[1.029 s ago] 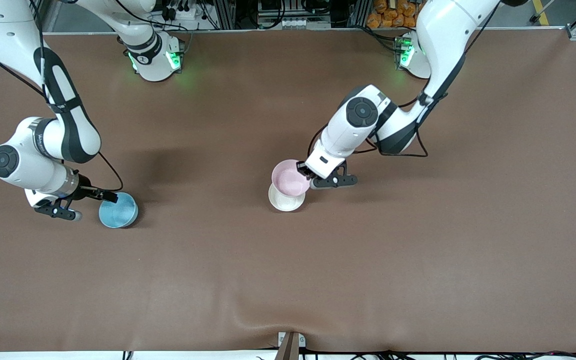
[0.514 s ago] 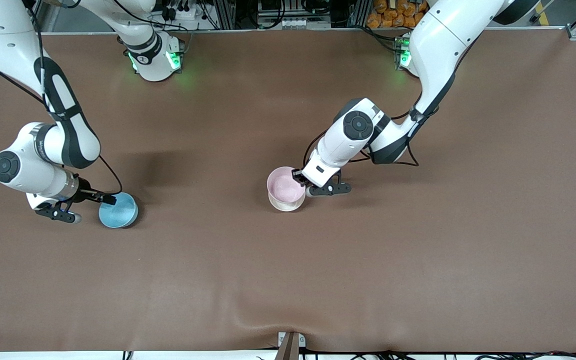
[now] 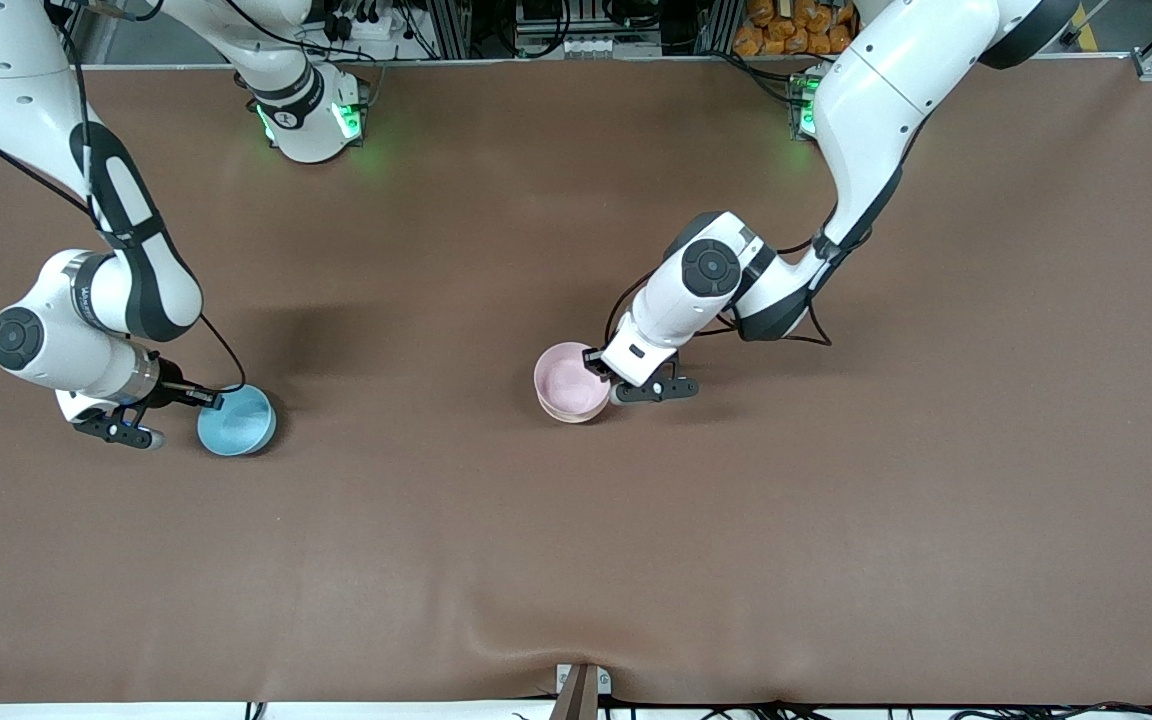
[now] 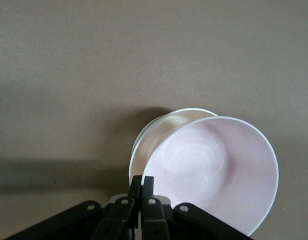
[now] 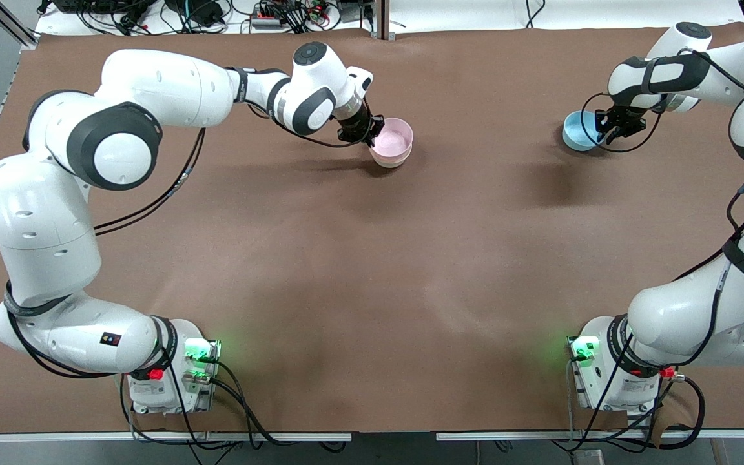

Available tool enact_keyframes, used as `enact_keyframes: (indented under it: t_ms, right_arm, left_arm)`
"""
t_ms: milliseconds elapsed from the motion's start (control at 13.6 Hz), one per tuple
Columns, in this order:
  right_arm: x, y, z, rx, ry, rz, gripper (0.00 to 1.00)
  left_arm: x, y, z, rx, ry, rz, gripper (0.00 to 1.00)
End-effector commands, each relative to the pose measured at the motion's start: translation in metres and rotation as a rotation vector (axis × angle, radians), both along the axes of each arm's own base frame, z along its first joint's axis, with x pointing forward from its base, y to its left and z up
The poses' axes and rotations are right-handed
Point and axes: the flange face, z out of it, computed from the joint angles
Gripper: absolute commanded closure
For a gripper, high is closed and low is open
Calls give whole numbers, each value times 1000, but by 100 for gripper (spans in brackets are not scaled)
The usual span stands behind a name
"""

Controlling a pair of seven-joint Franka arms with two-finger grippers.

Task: Stack pink and blue bowls on white bowl

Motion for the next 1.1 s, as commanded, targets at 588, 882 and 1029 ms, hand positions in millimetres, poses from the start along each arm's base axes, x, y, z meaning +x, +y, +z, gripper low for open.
enact_keyframes:
  t_ms: [588,882,1029]
  right_arm:
    - [-1,4,75,25,-11,95,100]
    - [1,61,125,74,-53,161,100]
    - [2,94,132,96,-67,204,100]
  left_arm:
    - [16,12,62,96,-48,52,0]
    - [37,74,156,204,-79,50,0]
    - [35,96,197,241,-81,68,0]
